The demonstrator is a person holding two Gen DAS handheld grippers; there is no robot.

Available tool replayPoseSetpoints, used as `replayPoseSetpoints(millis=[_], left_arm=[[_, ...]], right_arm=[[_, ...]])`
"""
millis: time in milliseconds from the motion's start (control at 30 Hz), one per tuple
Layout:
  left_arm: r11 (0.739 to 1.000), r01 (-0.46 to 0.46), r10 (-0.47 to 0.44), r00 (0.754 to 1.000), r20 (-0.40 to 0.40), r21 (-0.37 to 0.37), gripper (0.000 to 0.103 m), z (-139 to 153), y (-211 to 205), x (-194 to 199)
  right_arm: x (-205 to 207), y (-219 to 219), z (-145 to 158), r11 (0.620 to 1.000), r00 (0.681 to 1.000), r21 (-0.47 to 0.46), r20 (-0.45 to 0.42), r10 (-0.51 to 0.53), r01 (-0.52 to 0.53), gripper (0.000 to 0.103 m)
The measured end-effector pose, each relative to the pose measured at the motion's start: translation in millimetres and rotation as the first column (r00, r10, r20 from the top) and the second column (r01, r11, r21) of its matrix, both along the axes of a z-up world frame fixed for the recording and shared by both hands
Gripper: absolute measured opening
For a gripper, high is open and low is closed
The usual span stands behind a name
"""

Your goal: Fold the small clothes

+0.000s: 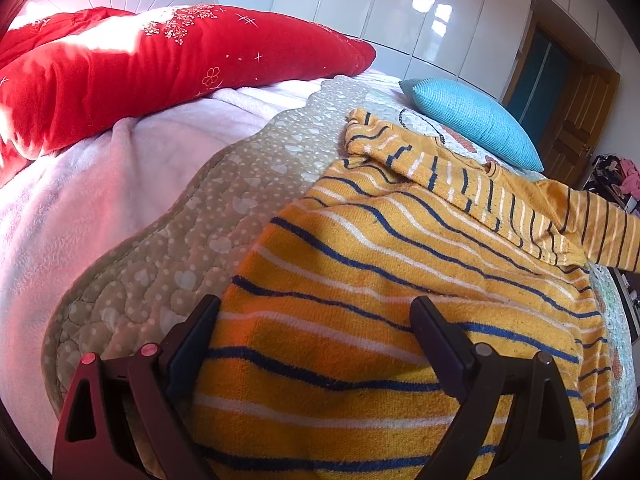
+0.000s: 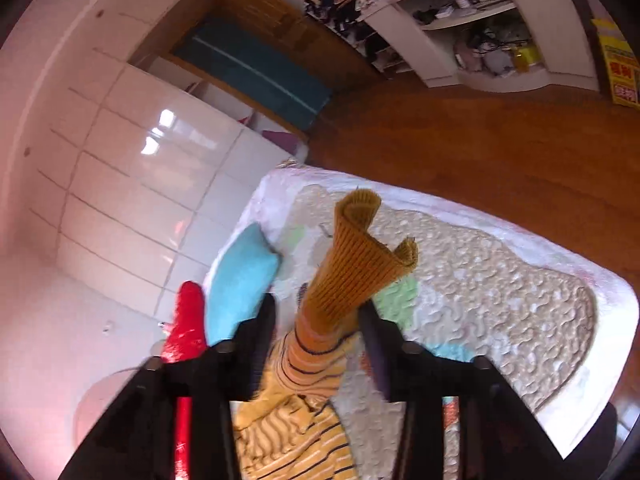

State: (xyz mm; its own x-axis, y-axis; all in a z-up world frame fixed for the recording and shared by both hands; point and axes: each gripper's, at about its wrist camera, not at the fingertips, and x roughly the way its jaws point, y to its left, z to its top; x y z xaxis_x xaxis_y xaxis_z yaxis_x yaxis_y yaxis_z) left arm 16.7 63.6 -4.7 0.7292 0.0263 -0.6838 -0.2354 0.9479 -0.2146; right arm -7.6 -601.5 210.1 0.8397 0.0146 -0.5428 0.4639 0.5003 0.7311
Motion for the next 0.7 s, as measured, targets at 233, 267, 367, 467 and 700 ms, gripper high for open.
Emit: replayPoseSetpoints(millis=[233, 267, 367, 467, 700], left_arm=[[1.0, 0.0, 0.0, 1.0, 0.0, 0.001, 0.094, 0, -1, 0], [1.0, -0.001, 0.001, 1.0, -0.003, 0.003, 0.094, 0, -1, 1], [1.0, -0.002, 0.002, 1.0, -0.007, 0.012, 0.094, -1, -2, 1], [1.0, -0.002, 0.002, 1.0, -0.005, 0.011, 0.094, -1, -2, 1], [1.0, -0.002, 0.002, 1.0, 0.002, 0.006, 0.094, 0, -1, 1]], right_arm=[[-23, -30, -110, 0.999, 0.995, 0.048, -0.103, -0.003, 0.008, 0.068], [-27, -27, -122, 0.999, 0.993, 0.044, -0.116, 0.024, -0.019, 0.068], [-38, -16, -150, 0.995, 0.986, 0.039, -0.138, 0.095, -0.09, 0.068], [-45, -5, -180, 0.989, 0.979, 0.072, -0.155, 0.136, -0.126, 0.068], [-20, -15, -214, 0.997, 0.991, 0.073, -0.135, 0.019, -0.009, 0.068]])
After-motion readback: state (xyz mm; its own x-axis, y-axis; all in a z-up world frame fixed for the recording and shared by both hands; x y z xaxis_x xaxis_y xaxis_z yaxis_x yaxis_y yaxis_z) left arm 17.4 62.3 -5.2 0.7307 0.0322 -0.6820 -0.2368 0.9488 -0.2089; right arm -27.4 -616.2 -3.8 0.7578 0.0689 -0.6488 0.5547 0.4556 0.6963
